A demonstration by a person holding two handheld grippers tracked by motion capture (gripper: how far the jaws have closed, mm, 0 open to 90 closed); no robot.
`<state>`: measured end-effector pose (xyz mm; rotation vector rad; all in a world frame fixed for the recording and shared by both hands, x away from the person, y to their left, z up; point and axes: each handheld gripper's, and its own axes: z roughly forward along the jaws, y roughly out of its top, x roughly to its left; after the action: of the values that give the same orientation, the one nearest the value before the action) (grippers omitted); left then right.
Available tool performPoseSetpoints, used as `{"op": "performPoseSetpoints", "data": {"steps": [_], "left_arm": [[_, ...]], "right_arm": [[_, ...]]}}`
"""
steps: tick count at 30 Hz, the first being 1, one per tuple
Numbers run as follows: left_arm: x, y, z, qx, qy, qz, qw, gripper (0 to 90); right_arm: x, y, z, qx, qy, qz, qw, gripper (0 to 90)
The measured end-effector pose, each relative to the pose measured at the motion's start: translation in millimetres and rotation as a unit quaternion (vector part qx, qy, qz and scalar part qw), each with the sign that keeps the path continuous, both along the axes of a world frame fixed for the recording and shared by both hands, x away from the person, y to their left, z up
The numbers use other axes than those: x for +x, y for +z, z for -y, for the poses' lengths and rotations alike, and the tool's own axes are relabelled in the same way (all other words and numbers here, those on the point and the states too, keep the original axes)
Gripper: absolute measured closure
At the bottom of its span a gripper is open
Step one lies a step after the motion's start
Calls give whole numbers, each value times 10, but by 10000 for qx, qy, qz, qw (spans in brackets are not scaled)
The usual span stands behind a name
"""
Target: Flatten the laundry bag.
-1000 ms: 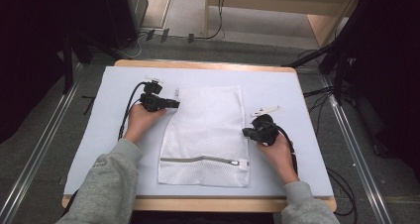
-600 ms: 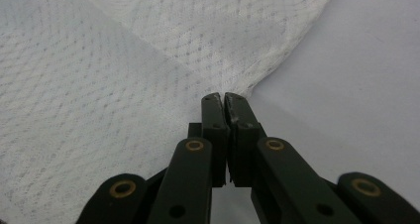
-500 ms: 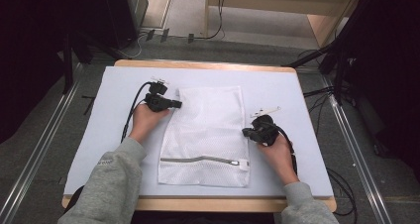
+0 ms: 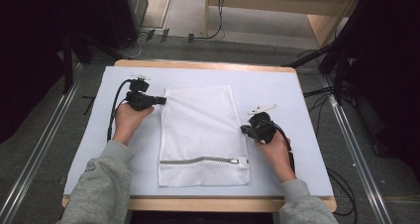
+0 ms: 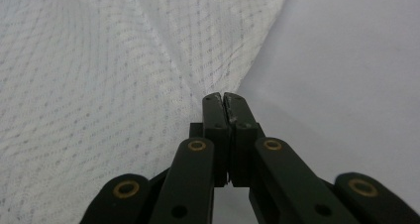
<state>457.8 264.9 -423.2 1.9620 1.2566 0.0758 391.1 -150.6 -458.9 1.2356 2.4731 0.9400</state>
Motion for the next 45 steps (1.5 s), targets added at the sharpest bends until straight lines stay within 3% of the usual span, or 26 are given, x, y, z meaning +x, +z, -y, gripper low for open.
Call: {"op": "performPoseSetpoints", "data": {"steps": [2, 5, 11, 15, 17, 22, 27, 30, 33, 38, 41, 45], "left_arm": [[-44, -13, -17, -41, -27, -66, 10000, 877], [-76, -20, -40, -17, -76, -36, 10000, 848], [-47, -57, -121, -1, 39, -39, 10000, 796], [54, -84, -163, 35, 141, 14, 9999, 771], [137, -115, -157, 78, 150, -21, 9999, 748], [286, -181, -65, 183, 93, 34, 9998, 680], [420, -277, -3, 236, 90, 135, 9996, 559], [480, -347, 49, 238, 25, 152, 9996, 539], [499, -372, 92, 319, -67, 275, 9991, 633], [519, -395, 124, 358, -93, 249, 9990, 886], [523, -364, 97, 462, -32, 184, 9988, 900], [515, -298, -66, 353, 88, 163, 9992, 900]], "right_arm": [[24, 30, 16, -44, -74, 85, 9999, 900], [65, 37, 87, -11, -227, 29, 9997, 900], [115, 39, 192, 61, -367, 62, 9993, 895], [119, 53, 234, 181, -391, 60, 9991, 786], [75, 75, 228, 222, -355, 17, 9991, 773], [-98, 172, 232, 313, -282, 205, 9989, 734], [-303, 175, 256, 468, -226, 107, 9986, 692], [-445, 142, 252, 460, -167, 68, 9988, 633], [-569, 105, 259, 406, -147, -10, 9991, 576], [-706, 58, 294, 301, -181, -113, 9993, 546], [-712, 11, 324, 250, -203, -220, 9992, 547], [-698, -52, 303, 120, -174, -384, 9990, 568]]}}
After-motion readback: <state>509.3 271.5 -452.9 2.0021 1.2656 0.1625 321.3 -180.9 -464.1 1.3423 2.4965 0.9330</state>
